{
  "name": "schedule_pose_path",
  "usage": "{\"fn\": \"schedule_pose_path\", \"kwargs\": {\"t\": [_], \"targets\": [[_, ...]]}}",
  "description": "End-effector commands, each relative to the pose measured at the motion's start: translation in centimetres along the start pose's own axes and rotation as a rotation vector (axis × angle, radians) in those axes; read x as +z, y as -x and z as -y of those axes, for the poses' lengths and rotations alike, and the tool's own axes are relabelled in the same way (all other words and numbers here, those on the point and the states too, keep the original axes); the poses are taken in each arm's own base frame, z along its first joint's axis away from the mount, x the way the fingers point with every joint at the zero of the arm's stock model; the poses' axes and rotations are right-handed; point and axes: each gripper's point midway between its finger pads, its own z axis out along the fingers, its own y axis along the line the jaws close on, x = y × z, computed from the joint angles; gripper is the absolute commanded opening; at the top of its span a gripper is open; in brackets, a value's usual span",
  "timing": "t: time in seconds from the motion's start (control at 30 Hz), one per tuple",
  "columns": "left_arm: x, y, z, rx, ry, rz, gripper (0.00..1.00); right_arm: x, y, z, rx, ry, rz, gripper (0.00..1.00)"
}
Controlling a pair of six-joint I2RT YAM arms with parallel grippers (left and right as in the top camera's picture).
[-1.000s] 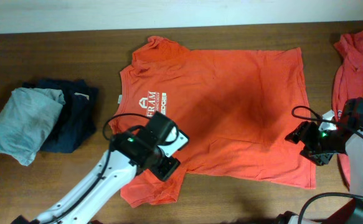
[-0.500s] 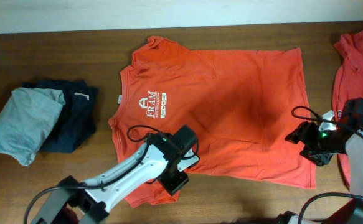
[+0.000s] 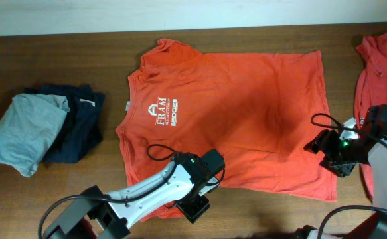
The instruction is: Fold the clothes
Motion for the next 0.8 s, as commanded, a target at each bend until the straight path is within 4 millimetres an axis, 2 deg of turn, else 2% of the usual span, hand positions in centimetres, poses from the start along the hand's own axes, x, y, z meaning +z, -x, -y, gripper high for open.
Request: {"fn": "schedule_pose_path", "kwargs": {"t": [0.0, 0.23, 0.37, 0.47, 0.5, 0.53, 0.57, 0.77], "targets": [[-0.1, -0.2, -0.6, -0.168, 0.017, -0.016, 0.69, -0.3, 0.3, 0.1, 0.011, -0.007, 0.008, 0.69], [0.1, 0.1, -2.3, -0.183, 0.075, 0.002, 0.68, -0.3, 0.3, 0.1, 0.011, -0.007, 0.009, 0.69], [0.8, 0.2, -1.9, -0.148, 0.05, -0.015, 0.62, -0.3, 0.3, 0.1, 0.012, -0.008, 0.007, 0.69], [1.0, -0.1, -1.6, -0.109, 0.032, -0.034, 0.62, -0.3, 0.2, 0.1, 0.013, -0.007, 0.004, 0.69], [1.0, -0.3, -1.5, -0.08, 0.027, -0.041, 0.54, -0.3, 0.2, 0.1, 0.013, -0.005, 0.003, 0.68], [0.9, -0.4, -1.5, -0.066, 0.028, -0.048, 0.4, -0.3, 0.2, 0.1, 0.014, -0.003, 0.002, 0.68], [0.9, -0.5, -1.5, -0.048, 0.027, -0.052, 0.33, -0.3, 0.1, 0.0, 0.014, -0.001, 0.001, 0.68], [1.1, -0.1, -1.5, 0.095, 0.023, -0.04, 0.34, -0.3, 0.0, 0.0, 0.016, -0.002, -0.004, 0.68]]}}
